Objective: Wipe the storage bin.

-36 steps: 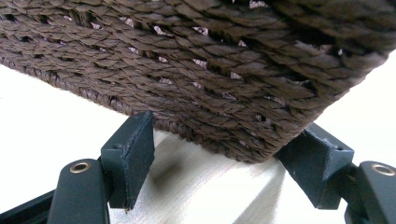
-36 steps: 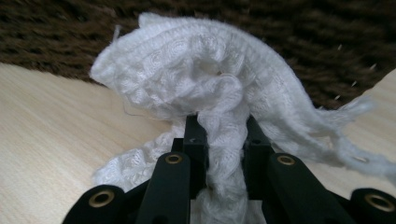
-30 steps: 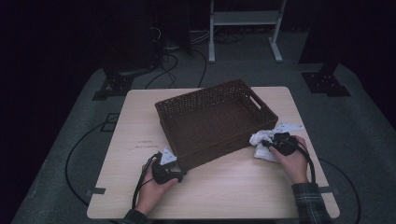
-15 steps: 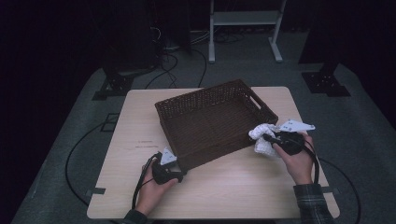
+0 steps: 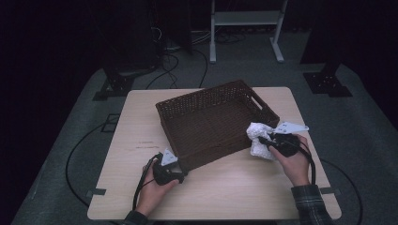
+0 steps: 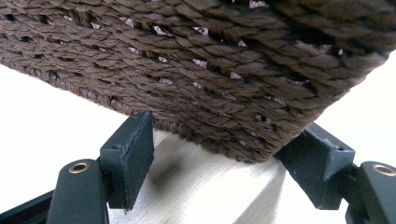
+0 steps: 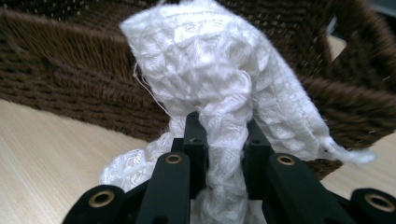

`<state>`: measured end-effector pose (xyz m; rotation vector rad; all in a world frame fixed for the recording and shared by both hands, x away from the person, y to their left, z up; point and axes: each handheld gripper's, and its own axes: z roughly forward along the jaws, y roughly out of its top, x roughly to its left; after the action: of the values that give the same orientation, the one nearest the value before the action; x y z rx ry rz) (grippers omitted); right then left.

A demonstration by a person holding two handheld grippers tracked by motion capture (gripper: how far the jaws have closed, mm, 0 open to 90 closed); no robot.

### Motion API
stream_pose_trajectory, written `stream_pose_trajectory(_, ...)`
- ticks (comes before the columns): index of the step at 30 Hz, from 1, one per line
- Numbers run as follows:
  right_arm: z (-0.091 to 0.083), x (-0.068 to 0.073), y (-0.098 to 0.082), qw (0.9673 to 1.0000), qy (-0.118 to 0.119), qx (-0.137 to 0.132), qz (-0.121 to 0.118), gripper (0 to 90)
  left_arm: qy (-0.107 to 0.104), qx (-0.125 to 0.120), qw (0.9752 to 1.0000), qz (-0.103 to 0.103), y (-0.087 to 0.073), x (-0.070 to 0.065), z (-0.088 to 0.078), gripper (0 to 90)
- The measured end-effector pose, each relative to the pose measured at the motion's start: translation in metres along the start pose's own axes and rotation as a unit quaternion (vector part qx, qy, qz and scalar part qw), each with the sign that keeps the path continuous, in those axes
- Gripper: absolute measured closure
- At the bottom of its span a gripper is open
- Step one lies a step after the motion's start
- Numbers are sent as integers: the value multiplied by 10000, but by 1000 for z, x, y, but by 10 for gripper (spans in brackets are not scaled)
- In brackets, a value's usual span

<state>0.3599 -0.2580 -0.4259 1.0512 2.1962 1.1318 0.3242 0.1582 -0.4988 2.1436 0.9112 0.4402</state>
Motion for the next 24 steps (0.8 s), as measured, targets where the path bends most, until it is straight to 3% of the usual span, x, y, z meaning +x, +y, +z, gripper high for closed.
stream_pose_trajectory(12, 28, -1, -11, 9991, 102, 411, 90, 763, -21, -10, 10000, 13, 0, 0, 0, 275)
stream_pose_trajectory(24, 44, -1, -20, 9967, 191, 772, 138, 763, -28, -17, 10000, 4, 0, 1, 0, 276)
